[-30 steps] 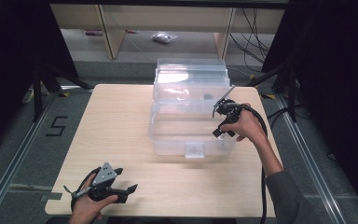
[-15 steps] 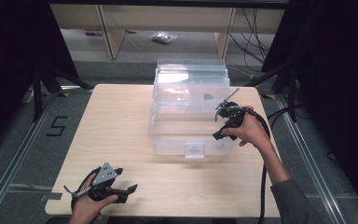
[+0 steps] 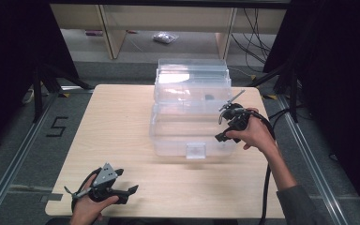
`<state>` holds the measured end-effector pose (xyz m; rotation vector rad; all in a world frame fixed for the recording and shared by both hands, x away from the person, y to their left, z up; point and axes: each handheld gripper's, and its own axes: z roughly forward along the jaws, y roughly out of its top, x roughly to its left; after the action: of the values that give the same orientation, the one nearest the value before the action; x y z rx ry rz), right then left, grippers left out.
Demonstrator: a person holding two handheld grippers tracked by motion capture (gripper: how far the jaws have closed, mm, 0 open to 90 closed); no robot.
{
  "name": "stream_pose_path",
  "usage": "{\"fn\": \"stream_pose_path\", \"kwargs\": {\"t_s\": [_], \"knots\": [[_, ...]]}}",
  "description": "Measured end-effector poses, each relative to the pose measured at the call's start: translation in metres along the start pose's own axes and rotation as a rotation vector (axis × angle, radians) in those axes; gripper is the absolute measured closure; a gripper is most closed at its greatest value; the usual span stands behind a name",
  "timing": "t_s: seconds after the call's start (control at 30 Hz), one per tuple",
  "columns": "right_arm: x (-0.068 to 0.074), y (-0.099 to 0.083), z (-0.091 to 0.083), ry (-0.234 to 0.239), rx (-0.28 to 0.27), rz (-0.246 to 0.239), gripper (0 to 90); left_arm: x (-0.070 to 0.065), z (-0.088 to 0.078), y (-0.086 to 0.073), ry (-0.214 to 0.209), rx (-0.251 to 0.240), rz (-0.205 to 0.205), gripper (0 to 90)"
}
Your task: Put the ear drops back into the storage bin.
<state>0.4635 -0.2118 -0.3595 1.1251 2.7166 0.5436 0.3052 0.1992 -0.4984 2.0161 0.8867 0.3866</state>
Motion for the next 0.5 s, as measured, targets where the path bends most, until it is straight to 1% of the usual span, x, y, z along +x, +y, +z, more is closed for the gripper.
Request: {"fn": "stream_pose_path", "kwargs": {"t_s": [0.03,0.07,0.1,0.13,0.17,0.2,0.23,0.3,0.33,0.37,0.4,0.43,0.47,0.5], "knots": [[0.0012,-0.0011,-0.0004,0.002,0.004,0.009,23.5,0.0,0.0,0.0,0.0,0.0,0.0,17.0],[-0.0008,-0.0016,0.0008,-0.004,-0.021,-0.029,23.5,0.0,0.0,0.0,0.0,0.001,0.0,17.0],[0.0014,-0.0024,0.0,-0.002,-0.008,-0.005,23.5,0.0,0.0001,0.0,0.0,0.0,0.001,17.0],[0.002,-0.0033,0.0001,0.002,-0.01,0.0,23.5,0.0,0.0001,0.0,0.0,0.0,0.001,17.0],[0.0007,-0.0037,0.0006,0.0,-0.027,-0.03,23.5,0.0,0.0001,0.0001,0.0,0.0,0.001,17.0],[0.0017,-0.0043,-0.0001,0.003,-0.023,-0.025,23.5,0.0,0.0001,0.0,0.0,0.0,0.001,17.0],[0.0012,-0.0048,-0.0003,0.001,-0.028,-0.039,23.5,0.0,0.0001,0.0,0.001,0.0,0.0,17.0],[0.0035,-0.0058,-0.0016,0.004,-0.027,-0.019,23.4,0.0,0.0001,0.0,0.001,0.0,0.0,17.0],[0.0025,-0.0059,-0.0019,0.004,-0.036,-0.042,23.3,0.0001,0.0,0.0,0.001,0.0,0.0,17.0],[0.0028,-0.0061,-0.0024,0.004,-0.035,-0.042,23.3,0.0,0.0,0.0,0.001,0.0,0.0,17.0],[0.0045,-0.0067,-0.0038,-0.001,-0.023,-0.02,23.3,0.0,0.0,0.0,0.0,0.0,0.001,17.0],[0.0049,-0.0069,-0.0036,0.006,-0.031,-0.027,23.3,0.0,0.0,0.0,0.0,0.0,0.0,17.0],[0.0044,-0.0072,-0.0038,0.0,-0.041,-0.045,23.2,0.0,0.0,0.0,0.001,0.0,0.001,17.0],[0.0052,-0.0076,-0.0041,0.002,-0.041,-0.044,23.2,0.0,0.0,0.0,0.001,0.0,0.001,17.0]]}}
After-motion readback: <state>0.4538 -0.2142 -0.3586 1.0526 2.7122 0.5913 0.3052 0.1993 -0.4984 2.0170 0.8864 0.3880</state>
